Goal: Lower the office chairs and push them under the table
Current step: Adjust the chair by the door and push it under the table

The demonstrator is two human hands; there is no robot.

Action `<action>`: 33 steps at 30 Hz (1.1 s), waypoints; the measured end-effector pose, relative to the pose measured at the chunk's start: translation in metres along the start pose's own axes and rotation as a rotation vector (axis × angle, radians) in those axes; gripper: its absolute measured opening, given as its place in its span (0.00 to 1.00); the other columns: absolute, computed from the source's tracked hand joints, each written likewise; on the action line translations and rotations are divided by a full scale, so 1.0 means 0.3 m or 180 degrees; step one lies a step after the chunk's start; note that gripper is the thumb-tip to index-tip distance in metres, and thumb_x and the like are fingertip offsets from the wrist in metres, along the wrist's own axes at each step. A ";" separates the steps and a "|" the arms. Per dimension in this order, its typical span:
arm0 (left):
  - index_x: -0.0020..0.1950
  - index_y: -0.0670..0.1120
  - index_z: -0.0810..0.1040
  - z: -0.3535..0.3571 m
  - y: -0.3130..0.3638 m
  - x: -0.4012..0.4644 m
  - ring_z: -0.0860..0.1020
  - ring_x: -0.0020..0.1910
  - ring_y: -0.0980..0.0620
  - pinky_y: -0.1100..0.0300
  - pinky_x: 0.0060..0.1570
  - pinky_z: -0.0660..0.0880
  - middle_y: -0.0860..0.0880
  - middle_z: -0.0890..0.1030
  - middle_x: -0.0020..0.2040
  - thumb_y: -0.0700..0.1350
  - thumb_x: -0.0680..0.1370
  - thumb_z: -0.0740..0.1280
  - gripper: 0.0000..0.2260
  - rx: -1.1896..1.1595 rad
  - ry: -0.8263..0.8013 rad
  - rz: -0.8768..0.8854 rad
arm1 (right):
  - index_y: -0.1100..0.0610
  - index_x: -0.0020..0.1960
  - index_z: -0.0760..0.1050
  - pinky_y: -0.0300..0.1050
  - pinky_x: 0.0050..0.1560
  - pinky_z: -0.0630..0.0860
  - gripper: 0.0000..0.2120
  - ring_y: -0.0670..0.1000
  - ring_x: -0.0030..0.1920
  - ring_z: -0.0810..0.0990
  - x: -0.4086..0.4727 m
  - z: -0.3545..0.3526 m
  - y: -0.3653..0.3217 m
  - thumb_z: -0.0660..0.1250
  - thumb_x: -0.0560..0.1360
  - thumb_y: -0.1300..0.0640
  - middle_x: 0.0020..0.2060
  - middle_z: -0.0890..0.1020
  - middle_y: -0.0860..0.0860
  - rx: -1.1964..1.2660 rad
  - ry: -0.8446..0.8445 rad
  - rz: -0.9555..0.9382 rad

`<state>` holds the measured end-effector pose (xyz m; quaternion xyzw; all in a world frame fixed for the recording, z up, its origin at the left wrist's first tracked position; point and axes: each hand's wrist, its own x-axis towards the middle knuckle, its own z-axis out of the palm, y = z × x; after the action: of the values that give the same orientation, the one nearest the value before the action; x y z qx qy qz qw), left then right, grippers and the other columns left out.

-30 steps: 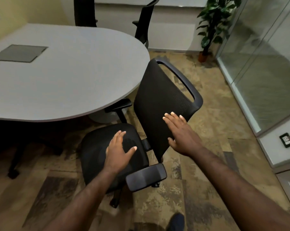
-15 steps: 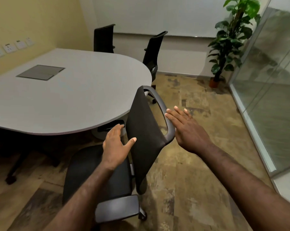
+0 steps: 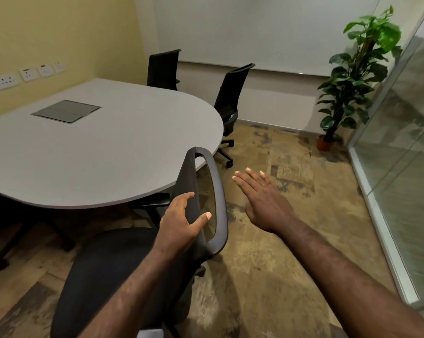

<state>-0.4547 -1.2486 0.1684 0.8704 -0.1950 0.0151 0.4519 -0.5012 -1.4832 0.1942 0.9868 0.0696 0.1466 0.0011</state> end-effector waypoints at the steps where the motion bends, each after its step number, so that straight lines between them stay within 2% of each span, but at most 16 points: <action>1: 0.70 0.51 0.69 0.007 0.013 0.009 0.71 0.63 0.55 0.51 0.63 0.72 0.52 0.72 0.67 0.56 0.72 0.73 0.29 -0.0002 -0.0003 0.0000 | 0.54 0.77 0.51 0.51 0.74 0.44 0.35 0.51 0.76 0.49 0.009 0.011 0.010 0.62 0.74 0.60 0.76 0.56 0.51 -0.0021 -0.0016 -0.0002; 5: 0.71 0.52 0.68 0.072 0.049 0.060 0.70 0.61 0.58 0.60 0.59 0.69 0.53 0.71 0.66 0.56 0.72 0.73 0.30 -0.0096 0.0018 -0.0104 | 0.54 0.77 0.50 0.50 0.74 0.42 0.37 0.51 0.76 0.48 0.094 0.067 0.104 0.65 0.74 0.56 0.77 0.55 0.50 -0.0003 -0.0186 -0.0131; 9: 0.73 0.51 0.66 0.121 0.079 0.094 0.70 0.62 0.59 0.63 0.60 0.69 0.54 0.71 0.67 0.56 0.72 0.73 0.32 -0.0035 -0.0087 -0.0222 | 0.54 0.77 0.51 0.47 0.74 0.43 0.37 0.51 0.75 0.50 0.188 0.116 0.170 0.65 0.72 0.58 0.76 0.57 0.51 0.0224 -0.0095 -0.0130; 16: 0.76 0.49 0.60 0.189 0.107 0.138 0.69 0.66 0.55 0.54 0.66 0.71 0.52 0.68 0.72 0.59 0.71 0.73 0.39 -0.0148 -0.0200 -0.0983 | 0.55 0.76 0.53 0.45 0.72 0.44 0.39 0.52 0.75 0.54 0.390 0.223 0.212 0.68 0.71 0.58 0.75 0.59 0.53 0.0582 -0.0149 -0.0606; 19: 0.77 0.49 0.59 0.225 0.116 0.163 0.69 0.67 0.55 0.55 0.66 0.71 0.52 0.66 0.73 0.60 0.70 0.73 0.40 -0.0046 -0.0064 -0.1183 | 0.56 0.76 0.55 0.43 0.71 0.42 0.38 0.53 0.74 0.56 0.481 0.262 0.238 0.69 0.71 0.59 0.75 0.61 0.55 0.0679 -0.0158 -0.0913; 23: 0.77 0.49 0.59 0.278 0.160 0.171 0.70 0.65 0.56 0.62 0.61 0.71 0.52 0.66 0.73 0.59 0.71 0.73 0.40 -0.0114 0.0230 -0.1490 | 0.56 0.76 0.54 0.45 0.72 0.44 0.39 0.53 0.74 0.56 0.584 0.299 0.279 0.68 0.70 0.62 0.75 0.60 0.54 0.0776 -0.0224 -0.1357; 28: 0.77 0.50 0.59 0.367 0.197 0.180 0.65 0.71 0.54 0.61 0.66 0.64 0.52 0.65 0.74 0.62 0.72 0.69 0.38 0.0413 0.0502 -0.1803 | 0.55 0.75 0.59 0.47 0.72 0.46 0.36 0.54 0.74 0.57 0.670 0.364 0.309 0.69 0.70 0.61 0.74 0.62 0.53 0.0906 -0.0415 -0.1930; 31: 0.76 0.52 0.60 0.404 0.212 0.172 0.70 0.68 0.52 0.54 0.64 0.70 0.53 0.68 0.72 0.65 0.72 0.65 0.36 0.0802 0.0522 -0.2090 | 0.55 0.70 0.66 0.50 0.72 0.49 0.30 0.55 0.73 0.58 0.705 0.400 0.320 0.69 0.70 0.58 0.72 0.66 0.53 0.0832 -0.0482 -0.2195; 33: 0.72 0.54 0.64 0.423 0.222 0.166 0.75 0.60 0.52 0.51 0.55 0.75 0.54 0.74 0.65 0.65 0.73 0.63 0.30 0.1122 0.0586 -0.2280 | 0.55 0.65 0.70 0.53 0.72 0.54 0.25 0.56 0.71 0.60 0.727 0.411 0.325 0.69 0.69 0.54 0.67 0.71 0.53 0.0878 -0.0525 -0.2326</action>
<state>-0.4513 -1.3998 0.1555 0.9423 0.1673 -0.0322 0.2881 -0.2455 -1.5476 0.1413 0.8964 0.4347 0.0461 -0.0737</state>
